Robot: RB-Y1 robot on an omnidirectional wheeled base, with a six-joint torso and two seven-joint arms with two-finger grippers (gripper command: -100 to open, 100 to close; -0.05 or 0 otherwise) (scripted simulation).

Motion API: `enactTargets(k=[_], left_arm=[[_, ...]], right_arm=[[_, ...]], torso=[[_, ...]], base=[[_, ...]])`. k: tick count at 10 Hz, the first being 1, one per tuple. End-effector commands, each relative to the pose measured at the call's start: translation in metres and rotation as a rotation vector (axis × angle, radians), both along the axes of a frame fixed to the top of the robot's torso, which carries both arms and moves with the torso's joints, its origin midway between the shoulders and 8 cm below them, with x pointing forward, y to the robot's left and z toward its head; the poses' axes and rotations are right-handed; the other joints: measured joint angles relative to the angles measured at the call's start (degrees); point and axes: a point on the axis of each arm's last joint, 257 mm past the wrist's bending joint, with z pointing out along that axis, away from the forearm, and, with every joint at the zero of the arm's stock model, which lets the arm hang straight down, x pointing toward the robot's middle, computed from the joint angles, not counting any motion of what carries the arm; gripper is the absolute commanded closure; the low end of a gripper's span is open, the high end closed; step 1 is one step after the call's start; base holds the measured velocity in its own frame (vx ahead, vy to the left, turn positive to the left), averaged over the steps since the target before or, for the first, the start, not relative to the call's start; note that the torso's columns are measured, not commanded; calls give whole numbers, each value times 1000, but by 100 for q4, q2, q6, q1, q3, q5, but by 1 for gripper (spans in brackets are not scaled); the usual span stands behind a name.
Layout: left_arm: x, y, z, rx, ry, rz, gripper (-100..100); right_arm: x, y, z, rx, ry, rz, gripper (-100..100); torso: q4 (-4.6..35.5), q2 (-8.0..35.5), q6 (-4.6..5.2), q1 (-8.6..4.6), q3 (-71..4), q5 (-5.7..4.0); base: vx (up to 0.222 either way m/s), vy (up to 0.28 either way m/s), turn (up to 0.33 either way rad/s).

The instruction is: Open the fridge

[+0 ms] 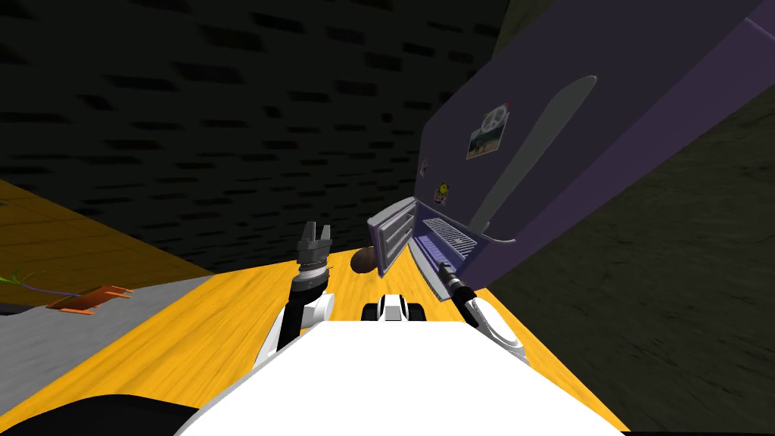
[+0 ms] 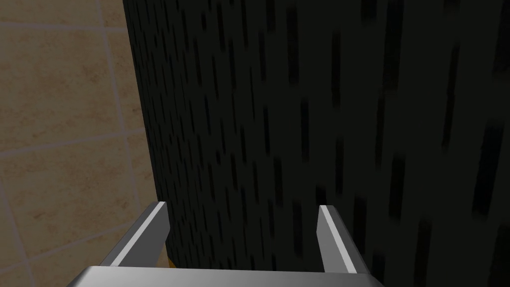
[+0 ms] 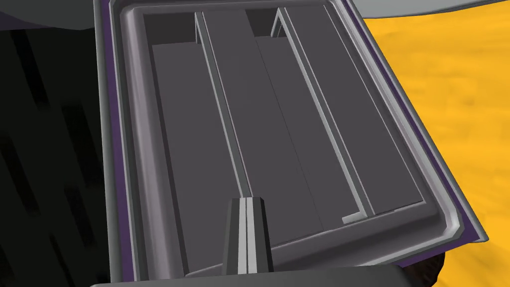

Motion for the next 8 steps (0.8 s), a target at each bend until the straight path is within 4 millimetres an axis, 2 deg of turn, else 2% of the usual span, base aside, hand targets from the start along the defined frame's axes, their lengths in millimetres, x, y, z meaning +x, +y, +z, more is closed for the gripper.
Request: enactTargets(k=[1,2,3,6,7,8], left_arm=[[0,0,0,0,0,0,0],[0,0,0,0,0,0,0],[0,0,0,0,0,0,0],[0,0,0,0,0,0,0],[0,0,0,0,0,0,0],[0,0,0,0,0,0,0]], right_arm=[[-1,-18,-1,-6,3,-69,100],[-7,-14,-4,-42,24,-46,100],[-7,-20,-5,-55,26,-68,100],[-8,-40,-3,-39,22,-153,100],[-16,-56,4,-42,24,-135,-100],[-16,-57,5,-46,24,-133,-100]], torso=[[-2,-5,-1,-1,-3,-2],[-2,-6,-2,13,-4,2],[0,-2,-11,66,-1,15],[1,6,-1,8,4,1],[0,1,-2,2,1,-1],[-4,-14,-1,34,-8,8]], base=[[-1,-23,0],[-9,91,396],[-8,138,224],[-17,41,-25],[35,63,-33],[49,92,-32]])
